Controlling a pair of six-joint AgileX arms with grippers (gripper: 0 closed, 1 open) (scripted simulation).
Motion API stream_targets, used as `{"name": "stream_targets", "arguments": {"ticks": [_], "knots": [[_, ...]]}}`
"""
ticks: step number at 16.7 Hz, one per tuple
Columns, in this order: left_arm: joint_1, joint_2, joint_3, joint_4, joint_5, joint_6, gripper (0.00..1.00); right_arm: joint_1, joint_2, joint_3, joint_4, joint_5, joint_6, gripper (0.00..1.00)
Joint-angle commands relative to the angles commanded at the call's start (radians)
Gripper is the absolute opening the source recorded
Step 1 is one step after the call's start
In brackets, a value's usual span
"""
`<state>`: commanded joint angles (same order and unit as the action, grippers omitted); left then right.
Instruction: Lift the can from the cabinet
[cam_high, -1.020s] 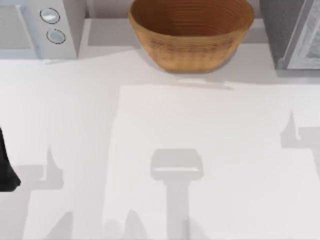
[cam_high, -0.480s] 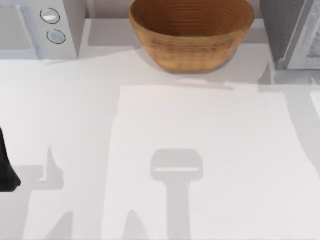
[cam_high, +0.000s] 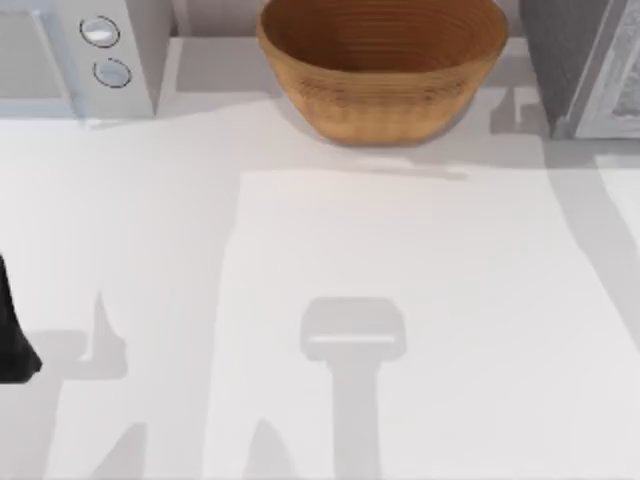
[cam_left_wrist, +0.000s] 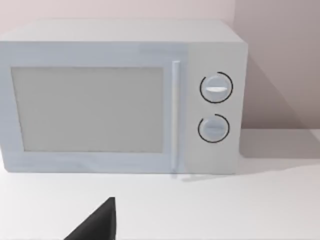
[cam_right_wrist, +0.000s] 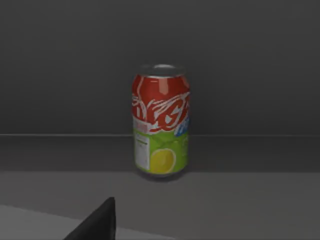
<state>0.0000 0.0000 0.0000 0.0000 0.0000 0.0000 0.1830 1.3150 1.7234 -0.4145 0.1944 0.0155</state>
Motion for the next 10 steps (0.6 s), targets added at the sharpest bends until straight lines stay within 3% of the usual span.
{"name": "stream_targets", "arguments": {"ticks": [10], "knots": [[0.0, 0.0, 0.0, 0.0, 0.0, 0.0, 1.0, 0.01, 0.085, 0.047, 0.05, 0.017, 0.001, 1.0]]}}
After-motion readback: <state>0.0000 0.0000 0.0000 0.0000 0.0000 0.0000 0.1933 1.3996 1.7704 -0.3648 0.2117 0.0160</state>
